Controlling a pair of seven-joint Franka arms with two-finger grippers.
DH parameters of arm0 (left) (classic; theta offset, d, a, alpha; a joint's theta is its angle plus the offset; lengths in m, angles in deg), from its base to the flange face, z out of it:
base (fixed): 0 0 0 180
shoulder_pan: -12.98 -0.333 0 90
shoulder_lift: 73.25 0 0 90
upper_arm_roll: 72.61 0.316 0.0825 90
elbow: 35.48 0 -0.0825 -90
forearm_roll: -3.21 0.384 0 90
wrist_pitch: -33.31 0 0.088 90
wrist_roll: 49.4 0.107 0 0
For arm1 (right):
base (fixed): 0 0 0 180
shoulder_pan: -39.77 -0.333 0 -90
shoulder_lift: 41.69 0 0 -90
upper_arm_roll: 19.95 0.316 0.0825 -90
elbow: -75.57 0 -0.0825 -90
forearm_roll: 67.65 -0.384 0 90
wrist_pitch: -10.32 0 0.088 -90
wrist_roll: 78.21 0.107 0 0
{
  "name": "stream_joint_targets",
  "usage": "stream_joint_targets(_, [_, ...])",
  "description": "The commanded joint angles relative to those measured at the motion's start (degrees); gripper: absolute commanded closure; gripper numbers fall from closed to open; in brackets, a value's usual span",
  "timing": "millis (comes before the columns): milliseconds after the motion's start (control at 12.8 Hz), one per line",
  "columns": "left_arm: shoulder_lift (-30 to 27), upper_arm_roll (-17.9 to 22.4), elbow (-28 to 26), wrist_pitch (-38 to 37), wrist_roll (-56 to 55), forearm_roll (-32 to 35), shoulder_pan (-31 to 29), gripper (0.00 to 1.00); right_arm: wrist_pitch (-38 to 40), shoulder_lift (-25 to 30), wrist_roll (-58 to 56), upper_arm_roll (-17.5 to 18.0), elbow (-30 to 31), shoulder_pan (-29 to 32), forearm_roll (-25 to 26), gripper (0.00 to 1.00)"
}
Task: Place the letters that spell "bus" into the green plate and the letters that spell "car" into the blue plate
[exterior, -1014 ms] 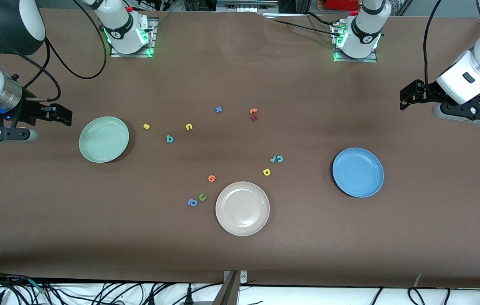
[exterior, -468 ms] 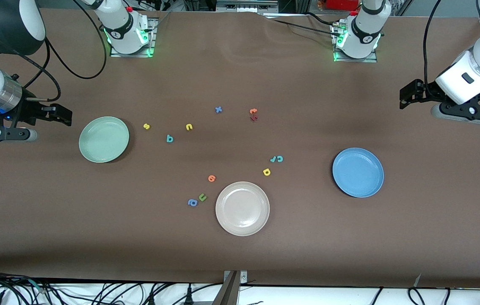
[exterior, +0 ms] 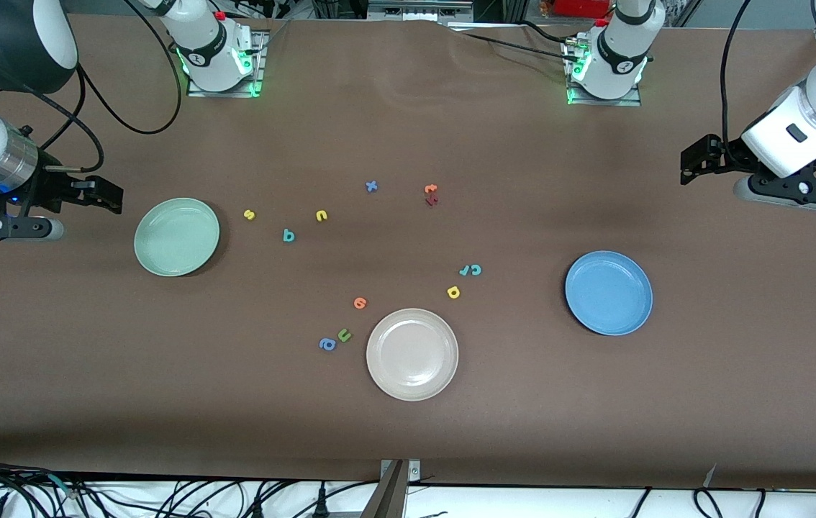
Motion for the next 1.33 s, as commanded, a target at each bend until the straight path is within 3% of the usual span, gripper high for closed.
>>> stream_joint_targets(0, [0.1, 0.0, 0.9, -1.5, -0.1, 0.9, -0.1, 0.00, 0.8, 0.3, 0.0, 0.0, -0.1, 0.0, -0.9, 0.00])
stream_joint_targets(312, [1.6, -0.1, 0.8, -1.5, 0.6, 0.8, 0.8, 0.00, 0.8, 0.3, -0.1, 0.0, -0.1, 0.0, -0.9, 0.00])
stream_joint_targets(624, [9.8, -6.5, 1.1, -0.3, 0.3, 0.5, 1.7, 0.00, 0.8, 0.3, -0.1, 0.0, -0.1, 0.0, -0.9, 0.00])
stream_joint_targets(936, [16.5, -9.8, 1.3, 9.3, 4.1, 0.5, 3.5, 0.00, 0.8, 0.3, 0.0, 0.0, -0.1, 0.0, -0.9, 0.00])
stream_joint_targets(1248, [22.4, -11.0, 1.3, 18.0, 20.7, 0.4, 6.1, 0.00, 2.1, 0.3, 0.3, 0.0, 0.0, 0.0, -0.9, 0.00])
